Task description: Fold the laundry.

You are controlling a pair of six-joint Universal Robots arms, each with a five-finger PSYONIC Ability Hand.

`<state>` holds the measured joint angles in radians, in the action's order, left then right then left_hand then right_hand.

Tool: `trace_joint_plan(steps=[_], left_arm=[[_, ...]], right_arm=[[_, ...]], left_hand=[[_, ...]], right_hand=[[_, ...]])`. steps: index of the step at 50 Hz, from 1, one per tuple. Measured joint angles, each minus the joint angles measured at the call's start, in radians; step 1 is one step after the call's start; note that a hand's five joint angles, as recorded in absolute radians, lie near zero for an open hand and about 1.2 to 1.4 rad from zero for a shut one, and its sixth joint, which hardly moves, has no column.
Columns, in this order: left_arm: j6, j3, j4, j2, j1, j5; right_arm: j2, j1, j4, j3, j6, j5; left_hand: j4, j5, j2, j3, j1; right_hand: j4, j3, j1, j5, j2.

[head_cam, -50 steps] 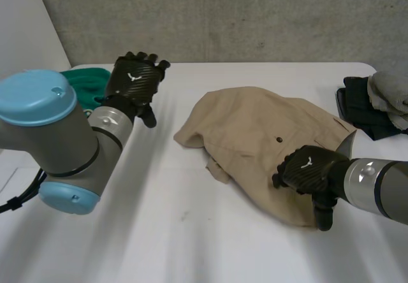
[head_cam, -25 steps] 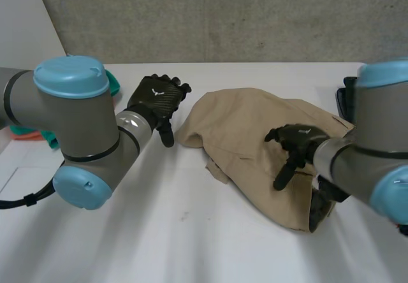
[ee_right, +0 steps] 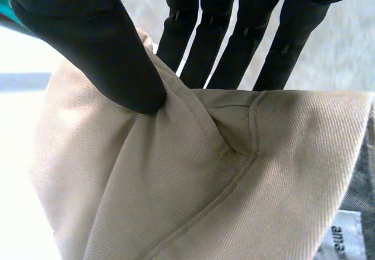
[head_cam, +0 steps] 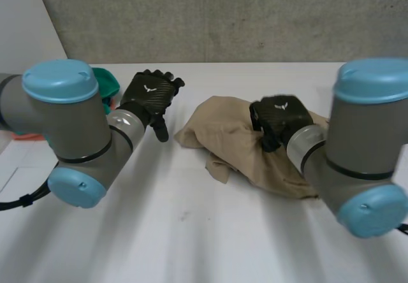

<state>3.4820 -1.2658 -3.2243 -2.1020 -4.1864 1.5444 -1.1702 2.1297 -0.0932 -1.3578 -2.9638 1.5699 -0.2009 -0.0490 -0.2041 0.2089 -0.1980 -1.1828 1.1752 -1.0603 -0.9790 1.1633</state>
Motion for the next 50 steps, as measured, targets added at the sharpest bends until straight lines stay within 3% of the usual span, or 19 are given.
trace_joint_plan(steps=[5, 12, 18, 19, 20, 21, 24, 31, 38, 43, 50], left_arm=[[-0.004, 0.08, 0.022, -0.071, 0.017, -0.01], [-0.035, 0.178, 0.112, -0.163, 0.048, -0.012], [-0.115, 0.264, 0.225, -0.231, 0.085, 0.006], [-0.119, 0.267, 0.228, -0.231, 0.086, 0.007], [-0.136, 0.275, 0.237, -0.226, 0.088, 0.012], [-0.147, 0.278, 0.241, -0.216, 0.088, 0.016], [-0.163, 0.279, 0.245, -0.186, 0.086, 0.027], [-0.189, 0.247, 0.234, 0.149, 0.046, 0.108], [-0.186, 0.278, 0.267, 0.467, 0.026, 0.033], [-0.191, 0.343, 0.348, 0.538, 0.014, -0.021], [-0.203, 0.462, 0.431, 0.546, -0.013, -0.022]], right_arm=[[-0.135, 0.007, -0.043, -0.021, 0.095, -0.068], [-0.226, 0.009, -0.073, -0.022, 0.136, -0.09], [-0.281, 0.0, -0.099, -0.007, 0.12, -0.095], [-0.285, -0.002, -0.101, -0.005, 0.117, -0.096], [-0.298, -0.008, -0.106, 0.002, 0.111, -0.097], [-0.306, -0.012, -0.108, 0.007, 0.107, -0.099], [-0.32, -0.024, -0.113, 0.019, 0.102, -0.101], [-0.352, -0.102, -0.132, 0.133, 0.122, -0.115], [-0.372, -0.156, -0.168, 0.287, 0.153, -0.115], [-0.401, -0.181, -0.179, 0.356, 0.154, -0.111], [-0.441, -0.18, -0.184, 0.393, 0.135, -0.11]], left_hand=[[0.0, 0.0, 0.0, 0.0, 0.0], [0.0, 0.0, 0.0, 0.0, 0.0], [-0.518, -0.493, -0.533, 0.507, -0.587], [-0.518, -0.493, -0.533, 0.507, -0.587], [-0.818, -0.787, -0.83, 0.805, -0.884], [-0.935, -0.901, -0.931, 0.919, -0.965], [-0.984, -0.929, -0.98, 0.965, -0.965], [-0.992, -0.929, -0.987, 0.974, -0.965], [-0.993, -0.929, -0.987, 0.979, -0.965], [-0.993, -0.929, -0.991, 0.981, -0.965], [-0.993, -0.929, -0.991, 0.981, -0.965]], right_hand=[[-0.005, 0.006, 0.0, 0.0, 0.0], [-0.005, 0.008, 0.0, 0.0, 0.0], [-0.005, 0.008, 0.0, 0.0, 0.0], [-0.005, 0.008, 0.0, 0.0, 0.0], [-0.005, 0.008, 0.0, 0.0, 0.0], [-0.005, 0.008, 0.0, 0.0, 0.0], [-0.005, 0.008, 0.0, 0.0, 0.0], [-0.005, 0.008, 0.0, 0.0, 0.0], [-0.005, 0.013, 0.001, 0.0, 0.008], [-0.005, 0.013, 0.001, 0.0, 0.008], [-0.005, 0.013, 0.001, 0.0, 0.008]])
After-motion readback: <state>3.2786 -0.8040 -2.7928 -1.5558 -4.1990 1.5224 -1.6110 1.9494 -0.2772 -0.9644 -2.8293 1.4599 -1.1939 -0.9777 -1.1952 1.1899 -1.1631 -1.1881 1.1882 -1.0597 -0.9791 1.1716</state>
